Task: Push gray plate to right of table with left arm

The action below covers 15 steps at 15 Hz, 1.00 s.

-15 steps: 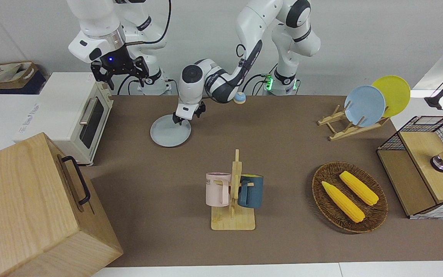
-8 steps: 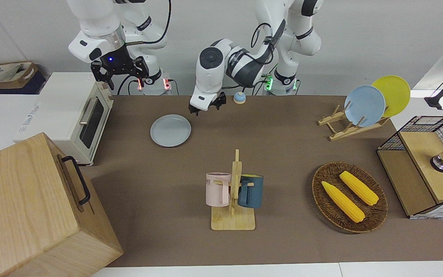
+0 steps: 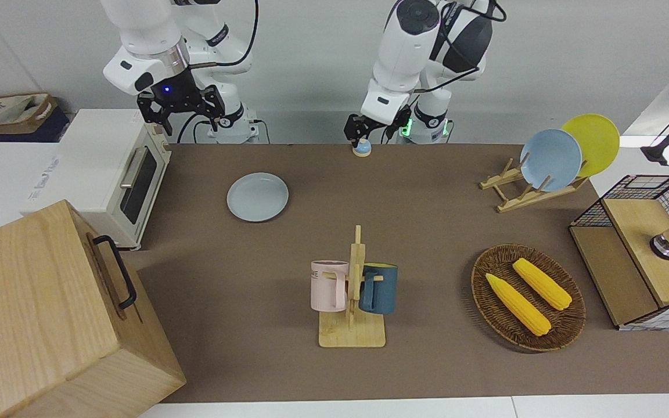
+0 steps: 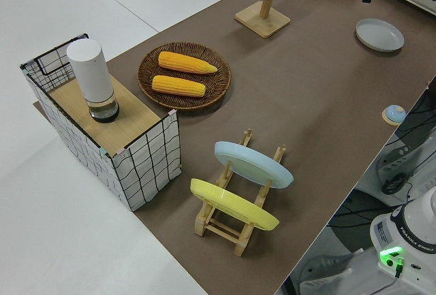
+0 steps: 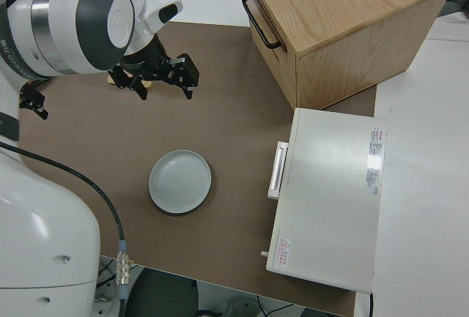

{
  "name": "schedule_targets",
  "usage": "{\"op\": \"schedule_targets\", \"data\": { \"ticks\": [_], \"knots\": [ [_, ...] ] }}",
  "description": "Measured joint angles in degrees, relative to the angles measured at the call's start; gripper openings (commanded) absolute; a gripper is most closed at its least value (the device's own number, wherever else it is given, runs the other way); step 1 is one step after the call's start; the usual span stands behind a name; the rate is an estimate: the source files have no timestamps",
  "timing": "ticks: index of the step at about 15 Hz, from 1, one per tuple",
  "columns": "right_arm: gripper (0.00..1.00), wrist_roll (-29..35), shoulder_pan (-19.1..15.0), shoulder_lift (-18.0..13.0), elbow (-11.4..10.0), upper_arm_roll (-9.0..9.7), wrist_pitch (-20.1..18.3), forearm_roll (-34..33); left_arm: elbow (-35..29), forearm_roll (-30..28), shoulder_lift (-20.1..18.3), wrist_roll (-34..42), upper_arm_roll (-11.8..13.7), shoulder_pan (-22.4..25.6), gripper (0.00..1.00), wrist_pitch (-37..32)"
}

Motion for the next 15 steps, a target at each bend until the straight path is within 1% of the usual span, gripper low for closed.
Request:
{"op": "schedule_targets", "data": {
  "ticks": [3,5,7,9,10,12,15],
  "knots": [
    [0.983,0.0,0.0,0.0,0.0,0.00,0.0,0.0,0.0,4.9,-4.0,2.4,1.7,0.4,0.99,-2.0],
    [0.983,0.0,0.0,0.0,0.0,0.00,0.0,0.0,0.4,5.8,-5.5,6.0,3.9,0.4,0.99,-3.8],
    [0.983,0.0,0.0,0.0,0.0,0.00,0.0,0.0,1.5,6.0,-6.0,12.5,7.3,0.4,0.99,-6.1],
    [0.983,0.0,0.0,0.0,0.0,0.00,0.0,0.0,2.3,6.0,-6.1,23.2,11.9,0.8,0.99,-7.4],
    [0.983,0.0,0.0,0.0,0.0,0.00,0.0,0.0,2.4,6.0,-6.1,25.9,13.3,0.9,0.99,-7.4],
    [0.983,0.0,0.0,0.0,0.0,0.00,0.0,0.0,2.8,6.1,-6.0,28.5,15.8,0.9,1.00,-7.4],
    [0.983,0.0,0.0,0.0,0.0,0.00,0.0,0.0,3.6,6.5,-6.0,30.9,17.5,0.9,0.99,-7.5]
  ]
}}
